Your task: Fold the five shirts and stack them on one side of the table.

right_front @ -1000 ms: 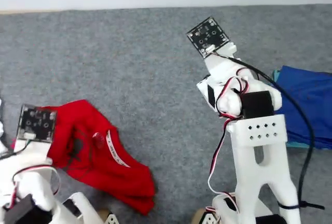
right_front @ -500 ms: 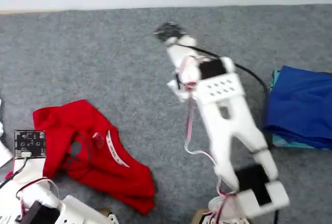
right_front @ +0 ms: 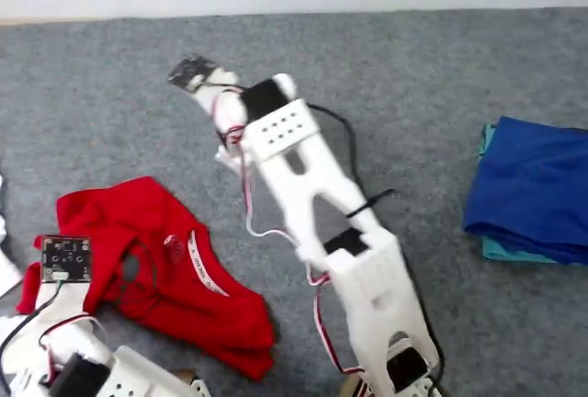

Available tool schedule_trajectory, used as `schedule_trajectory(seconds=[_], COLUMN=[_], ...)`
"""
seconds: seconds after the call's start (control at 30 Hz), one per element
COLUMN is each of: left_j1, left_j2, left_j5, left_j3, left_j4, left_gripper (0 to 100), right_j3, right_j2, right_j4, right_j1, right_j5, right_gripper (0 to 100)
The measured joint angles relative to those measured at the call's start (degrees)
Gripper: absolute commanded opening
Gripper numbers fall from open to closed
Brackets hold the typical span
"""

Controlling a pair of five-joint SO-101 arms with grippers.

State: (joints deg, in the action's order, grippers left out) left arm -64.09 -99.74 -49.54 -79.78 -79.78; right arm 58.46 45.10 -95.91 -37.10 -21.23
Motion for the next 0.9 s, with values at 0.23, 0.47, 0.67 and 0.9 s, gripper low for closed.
schedule_trajectory(seconds=[0.23, 0.47, 0.67, 0.9], left_j1=[3.6, 4.57, 4.57, 4.57], left_j2=[-3.78, -3.78, -3.78, -3.78], left_j5=[-0.09, -0.09, -0.09, -0.09], left_j3=[-1.58, -1.58, -1.58, -1.58], left_j4=[-0.7, -0.7, -0.7, -0.7], left_gripper=[0, 0, 0, 0], right_j3=[22.24, 29.45, 29.45, 29.45], right_j2=[11.16, 16.53, 20.31, 25.05], right_j4=[-1.58, -1.14, 0.97, 1.41], right_j1=[-6.68, -14.51, -18.46, -20.31], right_j5=[0.0, 0.0, 2.37, 4.4], right_gripper=[19.1, 20.1, 20.1, 19.9])
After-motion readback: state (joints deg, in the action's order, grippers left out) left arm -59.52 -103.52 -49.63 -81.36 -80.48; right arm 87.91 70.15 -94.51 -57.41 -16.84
